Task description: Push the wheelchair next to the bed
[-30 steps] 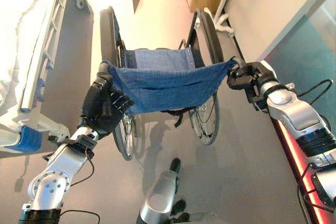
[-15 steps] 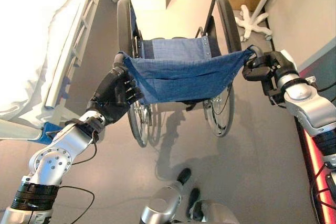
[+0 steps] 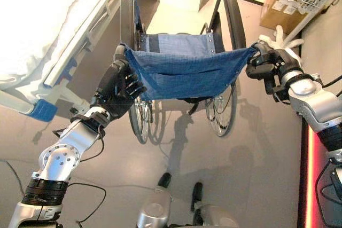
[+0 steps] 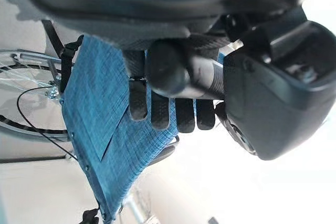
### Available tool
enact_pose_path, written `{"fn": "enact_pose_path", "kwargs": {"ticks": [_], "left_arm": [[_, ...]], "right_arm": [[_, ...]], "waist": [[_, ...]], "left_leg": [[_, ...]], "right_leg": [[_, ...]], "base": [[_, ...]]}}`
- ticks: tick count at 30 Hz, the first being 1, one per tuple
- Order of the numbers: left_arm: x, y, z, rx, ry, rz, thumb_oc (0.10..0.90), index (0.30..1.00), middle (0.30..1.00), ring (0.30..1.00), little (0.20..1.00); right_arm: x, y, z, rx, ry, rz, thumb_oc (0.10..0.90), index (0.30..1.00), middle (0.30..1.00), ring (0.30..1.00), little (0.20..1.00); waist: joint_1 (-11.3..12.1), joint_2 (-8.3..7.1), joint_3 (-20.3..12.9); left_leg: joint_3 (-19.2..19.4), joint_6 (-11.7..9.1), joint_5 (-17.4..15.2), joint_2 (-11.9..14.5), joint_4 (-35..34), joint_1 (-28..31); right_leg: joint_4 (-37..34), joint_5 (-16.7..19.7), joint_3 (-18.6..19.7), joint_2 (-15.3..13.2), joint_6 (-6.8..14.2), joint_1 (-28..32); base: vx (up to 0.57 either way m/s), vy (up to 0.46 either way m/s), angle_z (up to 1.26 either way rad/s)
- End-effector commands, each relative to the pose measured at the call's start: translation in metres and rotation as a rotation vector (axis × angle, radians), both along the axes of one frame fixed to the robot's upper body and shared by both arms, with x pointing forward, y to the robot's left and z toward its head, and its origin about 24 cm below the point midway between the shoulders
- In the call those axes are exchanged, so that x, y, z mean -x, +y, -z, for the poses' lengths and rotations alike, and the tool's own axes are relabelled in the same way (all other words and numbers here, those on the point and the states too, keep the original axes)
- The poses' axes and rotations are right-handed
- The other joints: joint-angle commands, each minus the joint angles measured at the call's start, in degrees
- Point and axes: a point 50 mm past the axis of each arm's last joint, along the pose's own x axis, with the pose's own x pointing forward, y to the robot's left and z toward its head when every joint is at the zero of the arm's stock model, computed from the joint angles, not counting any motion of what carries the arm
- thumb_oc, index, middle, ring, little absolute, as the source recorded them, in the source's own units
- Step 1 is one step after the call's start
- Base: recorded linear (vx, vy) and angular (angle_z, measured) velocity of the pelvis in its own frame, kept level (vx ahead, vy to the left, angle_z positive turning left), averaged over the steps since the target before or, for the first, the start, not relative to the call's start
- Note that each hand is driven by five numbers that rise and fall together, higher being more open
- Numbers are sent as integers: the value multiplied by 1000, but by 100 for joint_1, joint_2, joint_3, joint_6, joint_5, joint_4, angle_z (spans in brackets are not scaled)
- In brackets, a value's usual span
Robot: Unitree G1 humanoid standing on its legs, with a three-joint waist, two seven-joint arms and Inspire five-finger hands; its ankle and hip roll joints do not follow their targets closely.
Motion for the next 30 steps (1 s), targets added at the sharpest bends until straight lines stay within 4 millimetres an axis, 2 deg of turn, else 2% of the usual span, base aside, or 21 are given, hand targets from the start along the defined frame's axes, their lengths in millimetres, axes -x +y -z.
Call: {"fn": "enact_pose_path", "kwargs": {"ticks": [1, 2, 3, 5, 7, 9, 12, 16, 20, 22, 23, 24, 26, 28, 30], "left_arm": [[9, 13, -50, 9, -275, -46, 400, 300, 300, 300, 300], [6, 22, -49, 24, -246, -81, 400, 300, 300, 300, 300], [4, 27, -48, 31, -234, -100, 400, 300, 300, 300, 300], [-3, 34, -43, 47, -211, -122, 400, 300, 300, 300, 300], [-7, 34, -37, 50, -196, -128, 400, 300, 300, 300, 300], [-9, 33, -29, 49, -176, -129, 400, 300, 300, 300, 300], [-10, 33, -28, 38, -165, -133, 400, 300, 300, 300, 300], [-14, 37, -32, 31, -156, -141, 400, 300, 300, 300, 300], [-21, 40, -36, 8, -155, -110, 400, 300, 300, 300, 300], [-25, 39, -41, -17, -164, -82, 400, 300, 300, 300, 300], [-27, 37, -47, -39, -176, -63, 400, 300, 300, 300, 300], [-28, 37, -49, -42, -178, -59, 400, 300, 300, 300, 300], [-30, 37, -53, -54, -175, -43, 400, 300, 300, 300, 300], [-31, 37, -52, -53, -167, -53, 400, 300, 300, 300, 300], [-33, 36, -51, -45, -167, -70, 400, 300, 300, 300, 300]], "right_arm": [[20, 70, -71, 55, -333, -382, 400, 300, 300, 300, 300], [20, 74, -67, 38, -335, -383, 400, 300, 300, 300, 300], [19, 78, -66, 39, -333, -387, 400, 300, 300, 300, 300], [16, 85, -65, 48, -321, -387, 400, 300, 300, 300, 300], [13, 86, -62, 55, -305, -382, 400, 300, 300, 300, 300], [11, 82, -57, 59, -285, -383, 400, 300, 300, 300, 300], [11, 77, -52, 59, -268, -392, 400, 300, 300, 300, 300], [12, 73, -45, 46, -259, -401, 400, 300, 300, 300, 300], [12, 70, -37, 28, -249, -371, 400, 300, 300, 300, 300], [11, 68, -34, 22, -249, -344, 400, 300, 300, 300, 300], [12, 66, -31, 12, -251, -328, 400, 300, 300, 300, 300], [12, 64, -31, 9, -253, -326, 400, 300, 300, 300, 300], [14, 60, -29, -8, -257, -325, 400, 300, 300, 300, 300], [15, 64, -32, -13, -261, -346, 400, 300, 300, 300, 300], [17, 70, -36, -1, -270, -373, 400, 300, 300, 300, 300]], "waist": [[-111, -220, -859], [-69, -111, -826], [-61, -55, -829], [-88, 107, -875], [-49, 237, -886], [-13, 391, -887], [-21, 433, -871], [-42, 407, -997], [15, 367, -1095], [42, 357, -1115], [46, 346, -1134], [49, 338, -1143], [60, 312, -1202], [13, 338, -1219], [-111, 419, -1158]], "left_leg": [[205, 272, 694, 173, 1464, -263], [262, 319, 662, -21, 1049, -340], [348, 289, 733, -16, 706, -313], [613, 108, 1115, 271, -338, -252], [596, -38, 1483, 401, -1222, -231], [546, -243, 2056, 671, -2358, -263], [624, -326, 2172, 805, -2930, -239], [664, -251, 1716, 728, -2698, -124], [536, -61, 1206, 355, -1876, -201], [459, 78, 1041, 183, -1717, -184], [403, 203, 971, 40, -1695, -127], [396, 237, 955, 5, -1698, -115], [402, 373, 879, -159, -1729, -61], [473, 410, 801, -178, -1791, 93], [507, 384, 768, -164, -1827, 201]], "right_leg": [[261, 487, 48, -125, -4, -250], [278, 392, 72, -7, -14, -66], [272, 326, 58, 55, -19, 21], [236, 154, -75, 222, -54, 218], [212, 25, -105, 325, -70, 416], [160, -149, -80, 440, -81, 757], [204, -298, -41, 424, -70, 945], [430, -549, -113, 185, 49, 1031], [727, -682, -275, -109, 177, 1124], [1111, -650, -351, -255, 293, 1028], [1543, -436, -350, -394, 433, 907], [1671, -366, -347, -429, 469, 880], [2200, -2, -359, -576, 592, 730], [2335, 218, -351, -708, 591, 399], [1809, -67, -333, -533, 474, 82]], "base": [[243, -29, 4], [270, -11, 1], [377, -1, 12], [352, 53, 22], [418, 97, 17], [501, 157, 12], [397, 158, -12], [344, 190, -10], [311, 203, -26], [261, 221, 15], [224, 199, 20], [265, 233, 21], [184, 166, 8], [130, 128, -6], [105, 75, -18]]}}
